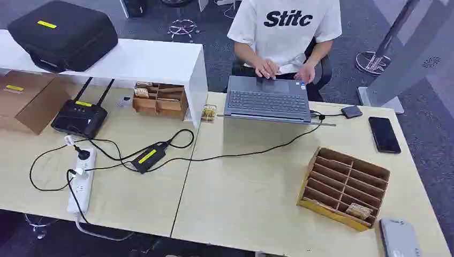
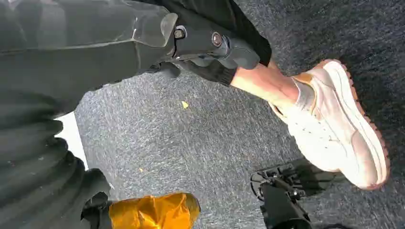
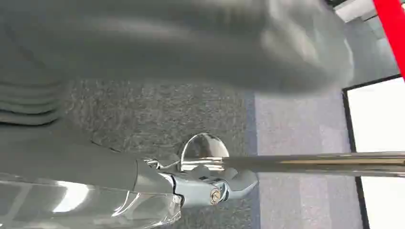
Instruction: Pass the card to the sensor for recognition and then transmit it.
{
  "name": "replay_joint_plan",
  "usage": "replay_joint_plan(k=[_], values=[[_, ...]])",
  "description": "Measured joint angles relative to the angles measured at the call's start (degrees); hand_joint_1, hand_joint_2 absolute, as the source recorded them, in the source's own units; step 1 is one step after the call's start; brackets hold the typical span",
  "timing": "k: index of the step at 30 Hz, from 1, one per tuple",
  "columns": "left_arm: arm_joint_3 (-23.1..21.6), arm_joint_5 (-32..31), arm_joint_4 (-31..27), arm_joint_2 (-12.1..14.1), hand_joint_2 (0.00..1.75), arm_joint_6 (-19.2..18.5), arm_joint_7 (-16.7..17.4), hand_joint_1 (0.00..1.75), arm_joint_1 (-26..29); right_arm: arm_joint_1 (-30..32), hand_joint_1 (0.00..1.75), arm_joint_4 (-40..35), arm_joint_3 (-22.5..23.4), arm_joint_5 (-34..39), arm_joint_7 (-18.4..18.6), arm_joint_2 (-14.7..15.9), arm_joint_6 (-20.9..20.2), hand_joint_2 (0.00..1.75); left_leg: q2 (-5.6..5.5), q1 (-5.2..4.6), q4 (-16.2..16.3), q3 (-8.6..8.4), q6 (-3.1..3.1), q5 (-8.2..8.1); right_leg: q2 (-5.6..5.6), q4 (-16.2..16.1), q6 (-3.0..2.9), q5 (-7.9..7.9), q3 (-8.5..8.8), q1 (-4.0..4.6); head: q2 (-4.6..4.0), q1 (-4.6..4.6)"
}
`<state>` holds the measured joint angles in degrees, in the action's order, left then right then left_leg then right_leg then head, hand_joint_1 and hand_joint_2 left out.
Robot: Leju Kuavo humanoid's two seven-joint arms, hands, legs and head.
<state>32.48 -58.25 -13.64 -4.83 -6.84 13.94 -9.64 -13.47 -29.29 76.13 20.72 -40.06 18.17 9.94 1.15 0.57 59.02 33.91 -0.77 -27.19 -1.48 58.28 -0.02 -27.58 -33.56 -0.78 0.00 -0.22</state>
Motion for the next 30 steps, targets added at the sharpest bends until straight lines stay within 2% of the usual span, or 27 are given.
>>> replay_joint_plan(k=[1,3,5,7,9,13,18,22,30], values=[[0.0,0.13,0.0,-0.02,1.75,0.22,0.11,0.0,-0.01,-0.05,0.0,-0.24,0.17,-0.56,0.17,-0.11,-0.55,0.0,0.0,0.02,0.0,0.01,0.0,0.0,0.0,0.0,0.0,0.0,0.02,0.02,0.0,0.05],[0.0,0.55,0.0,-0.24,1.75,0.92,0.42,0.0,0.0,0.44,0.0,-7.39,0.06,-1.0,3.79,-4.65,1.56,0.0,0.04,0.08,-0.01,-0.03,-0.01,0.0,0.03,0.0,0.0,0.0,0.02,0.08,0.0,0.06],[0.0,0.81,0.0,-0.24,1.75,1.47,0.74,0.0,0.0,1.11,0.0,-16.69,-1.58,-0.17,7.96,-10.0,5.78,0.0,0.05,0.11,-0.01,-0.07,-0.01,0.0,0.04,0.0,-0.02,-0.01,0.03,0.09,0.0,-0.02],[0.0,0.96,0.0,-0.33,1.75,1.51,0.77,0.0,0.02,1.35,0.0,-19.44,-3.35,0.75,9.01,-12.07,7.06,0.0,0.0,0.03,-0.03,-0.05,-0.02,0.01,-0.05,0.14,-0.04,-0.03,-0.03,-0.01,0.0,-0.18],[0.0,0.98,0.0,-0.42,1.75,1.51,0.77,0.0,0.06,0.69,0.0,-19.39,-4.84,1.1,8.3,-12.26,7.7,0.0,0.02,0.04,-0.04,-0.05,-0.04,0.03,-0.02,0.15,-0.08,-0.06,-0.03,0.04,0.0,-0.17],[0.0,1.12,0.0,-0.5,1.75,1.53,0.94,0.0,0.04,-1.06,0.0,-11.03,-6.87,0.79,3.91,-9.69,9.21,0.0,0.01,0.03,-0.03,-0.05,-0.04,0.03,-0.04,0.11,-0.08,-0.05,0.02,0.03,0.0,-0.11],[0.0,1.36,0.0,-0.48,1.75,1.93,1.2,0.0,0.1,-1.36,0.0,-4.41,-8.9,-0.96,3.87,-9.69,13.54,0.0,-0.02,0.03,-0.01,-0.05,-0.04,0.02,-0.05,0.12,-0.08,-0.05,0.01,0.03,0.0,-0.13],[0.02,1.84,0.0,-0.48,1.75,2.08,1.22,0.0,0.19,-1.2,0.0,-2.87,-10.53,-1.2,4.15,-10.32,16.63,0.0,-0.01,0.05,-0.02,-0.05,-0.04,0.02,-0.04,0.12,-0.09,-0.06,-0.01,0.05,0.0,-0.13],[0.02,2.08,0.0,-0.48,1.75,2.12,1.22,0.0,0.52,-0.36,0.0,-0.63,-12.68,-1.18,5.49,-11.06,19.08,0.0,-0.01,0.05,-0.02,-0.05,-0.04,0.02,-0.04,0.12,-0.09,-0.06,-0.02,0.05,0.0,-0.13]])
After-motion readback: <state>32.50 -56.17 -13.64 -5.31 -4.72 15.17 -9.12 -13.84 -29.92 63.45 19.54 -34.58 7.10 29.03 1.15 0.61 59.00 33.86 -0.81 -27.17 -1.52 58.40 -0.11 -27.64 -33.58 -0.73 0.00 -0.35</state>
